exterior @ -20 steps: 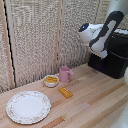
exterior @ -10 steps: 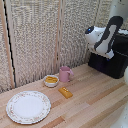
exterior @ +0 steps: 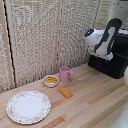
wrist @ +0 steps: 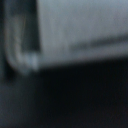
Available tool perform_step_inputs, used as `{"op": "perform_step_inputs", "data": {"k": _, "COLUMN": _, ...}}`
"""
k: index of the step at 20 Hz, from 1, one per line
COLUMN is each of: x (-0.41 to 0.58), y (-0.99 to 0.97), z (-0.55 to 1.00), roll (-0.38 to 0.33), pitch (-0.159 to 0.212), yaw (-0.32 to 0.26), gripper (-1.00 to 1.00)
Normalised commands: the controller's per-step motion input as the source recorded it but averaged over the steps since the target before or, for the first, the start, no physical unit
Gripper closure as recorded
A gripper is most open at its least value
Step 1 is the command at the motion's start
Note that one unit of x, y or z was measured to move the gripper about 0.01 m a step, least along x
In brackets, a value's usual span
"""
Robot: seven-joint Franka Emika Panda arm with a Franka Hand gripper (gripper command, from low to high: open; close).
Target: Extend the gripper towards the air fryer handle. Grasp the air fryer handle and pull it to open the air fryer. Release the air fryer handle and move the gripper to the bread. Grasp the bread with the gripper and move it to the air fryer basket. Release the bread inside the air fryer and retract the gripper.
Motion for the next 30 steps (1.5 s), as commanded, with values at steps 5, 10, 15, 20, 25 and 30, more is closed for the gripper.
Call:
{"op": "perform_step_inputs", "data": {"k": 5, "x": 0.010, "y": 0.05, "z": 0.15, "roll": 0.043, "pitch": 0.000, "yaw": -0.003, "gripper": 1.00}}
{"op": "perform_step_inputs", "data": {"k": 10, "x": 0.000, "y": 0.21, "z": 0.30, "roll": 0.149, "pitch": 0.079, "yaw": -0.027, "gripper": 1.00}}
{"op": "perform_step_inputs", "data": {"k": 15, "x": 0.000, "y": 0.43, "z": 0.34, "roll": 0.248, "pitch": 0.085, "yaw": -0.048, "gripper": 1.00}}
{"op": "perform_step_inputs", "data": {"k": 20, "x": 0.003, "y": 0.59, "z": 0.30, "roll": 0.254, "pitch": 0.022, "yaw": -0.083, "gripper": 1.00}}
{"op": "perform_step_inputs", "data": {"k": 25, "x": 0.000, "y": 0.67, "z": 0.17, "roll": 0.172, "pitch": 0.000, "yaw": -0.106, "gripper": 1.00}}
{"op": "perform_step_inputs", "data": {"k": 30, "x": 0.000, "y": 0.72, "z": 0.08, "roll": 0.121, "pitch": 0.001, "yaw": -0.113, "gripper": 1.00}}
